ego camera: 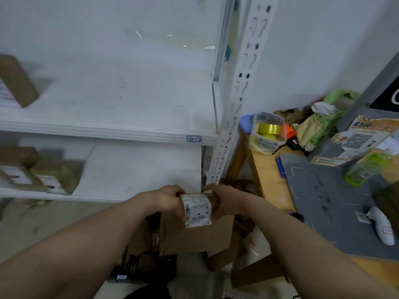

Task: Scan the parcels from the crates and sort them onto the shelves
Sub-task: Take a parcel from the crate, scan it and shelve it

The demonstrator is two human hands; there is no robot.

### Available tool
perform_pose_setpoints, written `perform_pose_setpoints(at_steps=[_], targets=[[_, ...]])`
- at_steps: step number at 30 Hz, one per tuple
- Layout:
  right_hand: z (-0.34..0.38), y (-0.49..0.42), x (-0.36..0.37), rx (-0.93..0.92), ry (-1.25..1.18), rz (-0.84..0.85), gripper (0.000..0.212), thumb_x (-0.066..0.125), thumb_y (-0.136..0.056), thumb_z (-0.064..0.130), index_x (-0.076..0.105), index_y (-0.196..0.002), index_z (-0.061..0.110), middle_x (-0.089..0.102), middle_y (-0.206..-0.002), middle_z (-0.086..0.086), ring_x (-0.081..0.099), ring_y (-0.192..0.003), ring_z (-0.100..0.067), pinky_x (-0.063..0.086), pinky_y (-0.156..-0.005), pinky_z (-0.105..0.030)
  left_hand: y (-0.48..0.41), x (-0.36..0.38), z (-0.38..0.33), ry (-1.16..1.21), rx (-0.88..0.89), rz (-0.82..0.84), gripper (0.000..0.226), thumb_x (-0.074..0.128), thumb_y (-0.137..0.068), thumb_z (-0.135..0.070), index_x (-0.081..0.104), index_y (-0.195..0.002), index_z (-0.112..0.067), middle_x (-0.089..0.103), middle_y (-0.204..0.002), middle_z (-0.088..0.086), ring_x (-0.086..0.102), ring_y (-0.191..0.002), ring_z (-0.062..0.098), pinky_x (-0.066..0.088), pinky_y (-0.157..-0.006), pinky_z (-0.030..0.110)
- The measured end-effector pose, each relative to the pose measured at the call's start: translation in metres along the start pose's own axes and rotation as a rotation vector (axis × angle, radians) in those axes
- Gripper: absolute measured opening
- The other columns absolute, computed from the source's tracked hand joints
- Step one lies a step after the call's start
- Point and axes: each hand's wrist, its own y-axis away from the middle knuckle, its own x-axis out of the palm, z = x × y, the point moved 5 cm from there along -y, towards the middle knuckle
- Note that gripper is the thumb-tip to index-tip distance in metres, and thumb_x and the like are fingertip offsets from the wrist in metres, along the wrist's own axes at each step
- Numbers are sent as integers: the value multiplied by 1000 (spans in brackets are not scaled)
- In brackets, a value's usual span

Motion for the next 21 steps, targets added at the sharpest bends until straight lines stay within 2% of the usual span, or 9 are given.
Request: perform_pose_setpoints(at_steps=[2, 5, 9, 12, 16, 19, 21], targets=[[33, -8, 8, -52, 59, 82, 102, 85, -77, 24, 21, -156, 37, 41, -154, 1, 36, -143, -27, 32, -118, -49, 17, -16, 20, -19, 0, -5, 90, 89, -69, -14, 43, -147, -19, 55, -132, -2, 50, -121, 18, 45, -92, 25], [83, -20, 16, -100, 122, 138, 103, 83, -79, 25, 17, -158, 32, 40, -154, 0, 39, -141, -26, 32, -118, -45, 41, -42, 53, -9, 2, -43, 92, 90, -68, -13, 43, -147, -20, 54, -134, -2, 50, -123, 18, 46, -96, 26], [142, -37, 23, -148, 186, 129, 97, 84, -79, 29, 25, -156, 29, 41, -147, -3, 42, -134, -26, 37, -113, -41, 69, -74, 99, -44, 15, -173, 100, 91, -66, -23, 39, -151, -26, 46, -141, 2, 48, -128, 22, 46, -108, 35], [182, -54, 30, -169, 146, 152, 94, 85, -77, 25, 30, -153, 29, 43, -146, -2, 44, -133, -26, 40, -112, -41, 91, -99, 142, -27, 1, -258, 96, 81, -75, -24, 29, -155, -34, 37, -147, 6, 44, -134, 28, 42, -112, 39], [236, -69, 45, -209, 21, 184, 89, 84, -77, 15, 35, -150, 30, 44, -145, 2, 44, -134, -24, 44, -109, -40, 129, -127, 201, 249, -30, -276, 129, 91, -61, -19, 8, -157, -43, 40, -151, 8, 44, -134, 28, 45, -109, 37], [274, -77, 61, -216, -86, 231, 88, 83, -77, 12, 37, -148, 33, 44, -144, 3, 44, -130, -23, 47, -104, -39, 158, -143, 240, 480, -33, -282, 129, 87, -66, -3, 5, -159, -39, 40, -153, 7, 42, -134, 24, 42, -106, 33], [294, -82, 72, -232, -158, 251, 88, 84, -75, 14, 38, -146, 37, 45, -144, 3, 47, -128, -22, 50, -104, -41, 174, -153, 267, 554, -47, -281, 130, 88, -62, -4, 8, -158, -39, 49, -147, 7, 48, -130, 24, 45, -109, 39]])
